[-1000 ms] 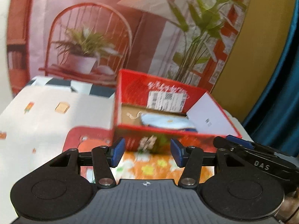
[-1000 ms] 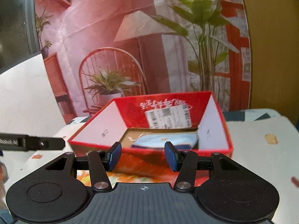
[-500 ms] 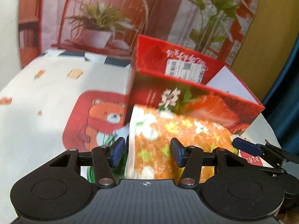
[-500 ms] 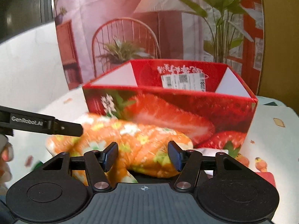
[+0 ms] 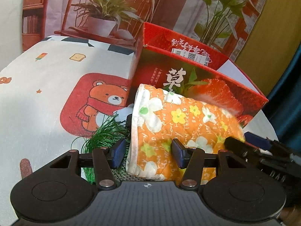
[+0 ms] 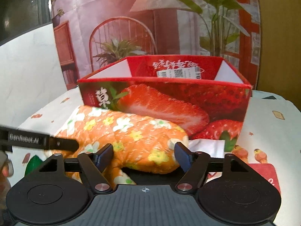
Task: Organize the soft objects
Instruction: 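Grasp the orange floral cloth pouch with the right gripper, then lift the orange pouch into the red box and open the right gripper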
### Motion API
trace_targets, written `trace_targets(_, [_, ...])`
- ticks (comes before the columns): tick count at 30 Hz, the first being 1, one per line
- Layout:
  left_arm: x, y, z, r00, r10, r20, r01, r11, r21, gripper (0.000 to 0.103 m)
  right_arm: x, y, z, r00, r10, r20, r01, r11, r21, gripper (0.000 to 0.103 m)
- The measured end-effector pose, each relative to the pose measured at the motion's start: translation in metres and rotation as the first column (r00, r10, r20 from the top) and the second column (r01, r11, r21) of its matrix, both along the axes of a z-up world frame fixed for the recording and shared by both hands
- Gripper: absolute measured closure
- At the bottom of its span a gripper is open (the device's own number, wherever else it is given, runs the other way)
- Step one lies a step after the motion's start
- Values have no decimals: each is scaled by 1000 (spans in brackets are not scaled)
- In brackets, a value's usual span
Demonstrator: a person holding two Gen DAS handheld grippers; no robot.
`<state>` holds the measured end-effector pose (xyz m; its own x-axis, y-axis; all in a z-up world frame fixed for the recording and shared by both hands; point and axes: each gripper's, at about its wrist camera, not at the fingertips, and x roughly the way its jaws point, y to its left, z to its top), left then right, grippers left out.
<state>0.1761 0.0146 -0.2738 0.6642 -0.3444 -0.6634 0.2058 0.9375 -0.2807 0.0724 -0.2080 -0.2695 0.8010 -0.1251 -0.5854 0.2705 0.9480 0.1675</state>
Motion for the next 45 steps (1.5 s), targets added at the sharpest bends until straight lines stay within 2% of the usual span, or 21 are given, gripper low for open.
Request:
trace_targets(5, [0, -1, -3, 1000, -1, -8, 1, 1000, -2, 47, -4, -19, -1, 998, -59, -3, 59, 996, 69, 32])
trace_targets(8, [0, -1, -3, 1000, -1, -9, 1, 1000, -5, 47, -5, -26, -2, 998, -58, 14, 56, 991, 121, 32])
trace_targets(14, [-1, -1, -1, 1000, -15, 9, 15, 1000, -7, 48, 4, -24, -5, 1000, -27, 4, 27, 989, 148, 34])
trace_targets(21, [-10, 6, 12, 997, -35, 66, 39, 997, -62, 51, 1, -18, -1, 1000, -21, 0, 20, 994, 108, 60])
trace_targets(25, [-16, 2, 20, 993, -69, 91, 76, 994, -76, 51, -5, -18, 5, 999, -39, 17, 38, 997, 72, 68])
trace_targets(31, [-21, -6, 21, 987, -131, 90, 139, 986, -95, 51, -13, -23, 14, 997, -63, 33, 62, 998, 34, 72])
trace_targets(34, [-19, -1, 17, 992, -112, 64, 119, 986, -118, 51, -18, -26, 14, 998, -58, 8, 58, 998, 16, 72])
trace_targets(38, [-9, 2, 13, 994, -105, 26, 107, 985, -133, 51, -27, -32, 6, 998, -69, -11, 70, 997, 44, 73])
trace_targets(41, [2, -4, 7, 993, -116, -17, 114, 988, -106, 52, -30, -33, 0, 997, -75, -30, 76, 996, 36, 73])
trace_targets(45, [14, -11, 0, 990, -138, -30, 136, 988, -80, 52, -31, -31, -4, 997, -70, -34, 70, 997, 24, 73])
